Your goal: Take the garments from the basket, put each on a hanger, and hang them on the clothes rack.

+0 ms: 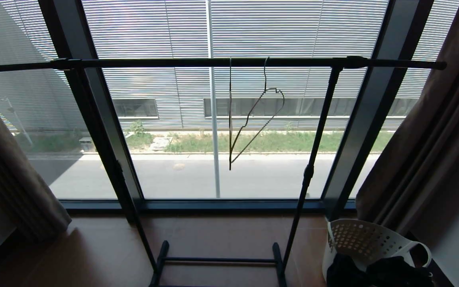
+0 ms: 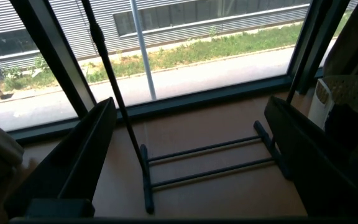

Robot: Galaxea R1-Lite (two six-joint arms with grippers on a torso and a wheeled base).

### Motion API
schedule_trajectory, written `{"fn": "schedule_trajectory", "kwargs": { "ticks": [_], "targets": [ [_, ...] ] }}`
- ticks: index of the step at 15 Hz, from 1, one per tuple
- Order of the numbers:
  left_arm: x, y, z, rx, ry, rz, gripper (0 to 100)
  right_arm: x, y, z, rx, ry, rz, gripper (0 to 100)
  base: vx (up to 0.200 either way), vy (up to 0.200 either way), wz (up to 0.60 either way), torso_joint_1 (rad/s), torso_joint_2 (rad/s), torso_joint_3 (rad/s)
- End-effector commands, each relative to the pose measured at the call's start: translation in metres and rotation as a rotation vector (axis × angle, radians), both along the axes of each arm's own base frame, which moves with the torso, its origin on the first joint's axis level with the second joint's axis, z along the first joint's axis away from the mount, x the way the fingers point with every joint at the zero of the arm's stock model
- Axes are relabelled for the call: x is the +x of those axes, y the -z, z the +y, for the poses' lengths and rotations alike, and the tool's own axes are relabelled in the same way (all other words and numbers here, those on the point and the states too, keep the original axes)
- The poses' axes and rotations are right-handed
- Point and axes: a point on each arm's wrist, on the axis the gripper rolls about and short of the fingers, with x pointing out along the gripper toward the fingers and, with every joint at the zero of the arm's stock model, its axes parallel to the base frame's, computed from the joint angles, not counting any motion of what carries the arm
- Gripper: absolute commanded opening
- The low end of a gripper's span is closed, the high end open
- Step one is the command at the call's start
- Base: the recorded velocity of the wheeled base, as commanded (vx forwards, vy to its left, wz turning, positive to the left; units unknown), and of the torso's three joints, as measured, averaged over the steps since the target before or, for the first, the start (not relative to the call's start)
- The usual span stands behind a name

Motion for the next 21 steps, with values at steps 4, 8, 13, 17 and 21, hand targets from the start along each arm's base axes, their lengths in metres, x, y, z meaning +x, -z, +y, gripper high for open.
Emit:
{"fn": "schedule_trajectory", "kwargs": {
  "ticks": [4, 8, 13, 17, 21],
  "targets": [
    [0.0001, -0.0001, 0.0000, 0.000, 0.000, 0.001, 100, 0.0000, 0.0001, 0.0000, 0.000, 0.000, 0.000, 100, 0.000, 0.000, 0.00, -0.182, 0.53, 0.349],
    [0.0001, -0.0001, 0.0000, -0.001, 0.002, 0.002, 100, 0.0000, 0.0001, 0.0000, 0.000, 0.000, 0.000, 100, 0.000, 0.000, 0.00, -0.150, 0.50, 0.354],
    [0.0001, -0.0001, 0.0000, -0.001, 0.002, 0.002, 100, 0.0000, 0.0002, 0.0000, 0.000, 0.000, 0.002, 100, 0.000, 0.000, 0.00, -0.110, 0.48, 0.368],
    [0.0001, -0.0001, 0.0000, -0.001, 0.002, 0.002, 100, 0.0000, 0.0001, 0.0000, 0.000, 0.000, 0.000, 100, 0.000, 0.000, 0.00, -0.023, 0.14, 0.116],
    [0.0001, -0.0001, 0.0000, -0.001, 0.002, 0.002, 100, 0.0000, 0.0001, 0.0000, 0.000, 0.000, 0.000, 100, 0.000, 0.000, -0.60, 0.001, 0.01, 0.013]
  ]
}}
